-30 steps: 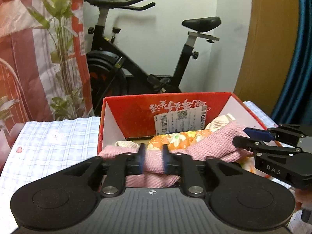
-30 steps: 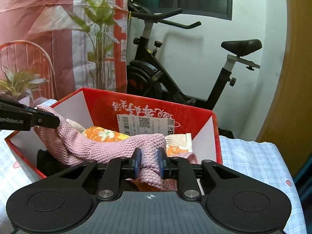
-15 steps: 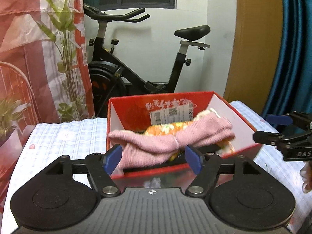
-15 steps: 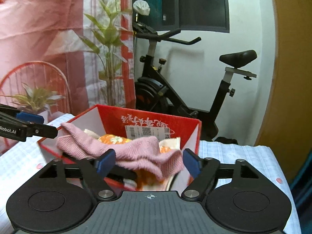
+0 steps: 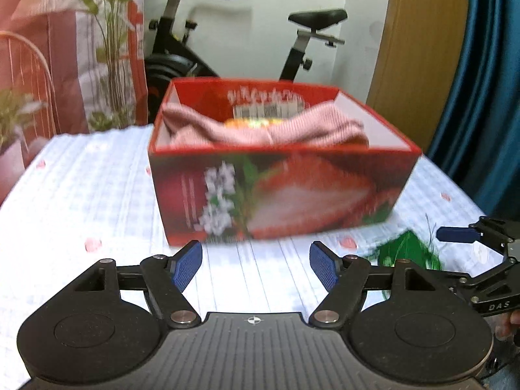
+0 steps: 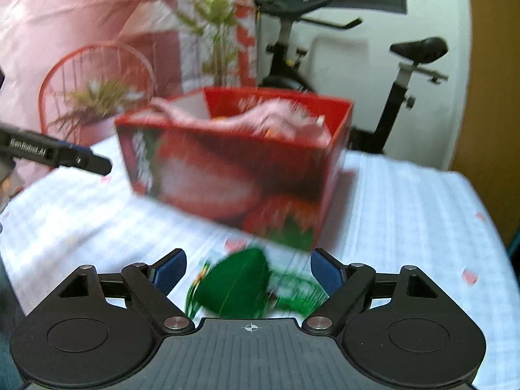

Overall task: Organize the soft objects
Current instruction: 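Move both grippers down to the green tasseled pouch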

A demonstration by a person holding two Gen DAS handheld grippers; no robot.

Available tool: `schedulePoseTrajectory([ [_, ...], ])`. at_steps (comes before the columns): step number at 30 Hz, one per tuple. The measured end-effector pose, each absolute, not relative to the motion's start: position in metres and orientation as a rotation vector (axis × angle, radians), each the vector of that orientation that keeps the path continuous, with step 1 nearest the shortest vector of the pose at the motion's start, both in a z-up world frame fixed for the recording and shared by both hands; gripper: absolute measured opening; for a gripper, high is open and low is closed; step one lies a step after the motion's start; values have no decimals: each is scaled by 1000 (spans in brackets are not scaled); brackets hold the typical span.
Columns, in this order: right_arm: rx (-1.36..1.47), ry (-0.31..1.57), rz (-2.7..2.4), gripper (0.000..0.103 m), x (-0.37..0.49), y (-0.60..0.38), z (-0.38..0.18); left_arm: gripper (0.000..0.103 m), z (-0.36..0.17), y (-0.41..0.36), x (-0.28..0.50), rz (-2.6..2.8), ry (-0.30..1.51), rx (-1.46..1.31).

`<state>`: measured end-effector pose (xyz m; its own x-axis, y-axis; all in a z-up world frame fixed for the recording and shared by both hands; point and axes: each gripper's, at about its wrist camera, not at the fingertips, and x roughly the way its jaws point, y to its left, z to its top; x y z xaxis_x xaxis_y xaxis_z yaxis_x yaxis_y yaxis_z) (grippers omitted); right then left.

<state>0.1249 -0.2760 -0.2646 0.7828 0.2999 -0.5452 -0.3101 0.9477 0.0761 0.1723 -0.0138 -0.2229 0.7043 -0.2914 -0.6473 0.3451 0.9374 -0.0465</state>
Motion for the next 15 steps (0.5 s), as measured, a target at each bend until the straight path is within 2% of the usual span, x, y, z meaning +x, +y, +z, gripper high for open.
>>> schedulePoseTrajectory([
  [7, -26, 655, 326, 74, 128, -257, -288, 75, -244, -10, 170, -360, 761, 64],
  [9, -23, 677, 327, 71, 132, -254, -294, 75, -247, -9, 171, -363, 763, 58],
  [11, -29, 697, 329, 59, 137, -252, -298, 74, -249, -8, 172, -366, 768, 53],
  [15, -36, 714, 367, 55, 143, -239, -301, 74, -252, -12, 173, -375, 769, 45],
])
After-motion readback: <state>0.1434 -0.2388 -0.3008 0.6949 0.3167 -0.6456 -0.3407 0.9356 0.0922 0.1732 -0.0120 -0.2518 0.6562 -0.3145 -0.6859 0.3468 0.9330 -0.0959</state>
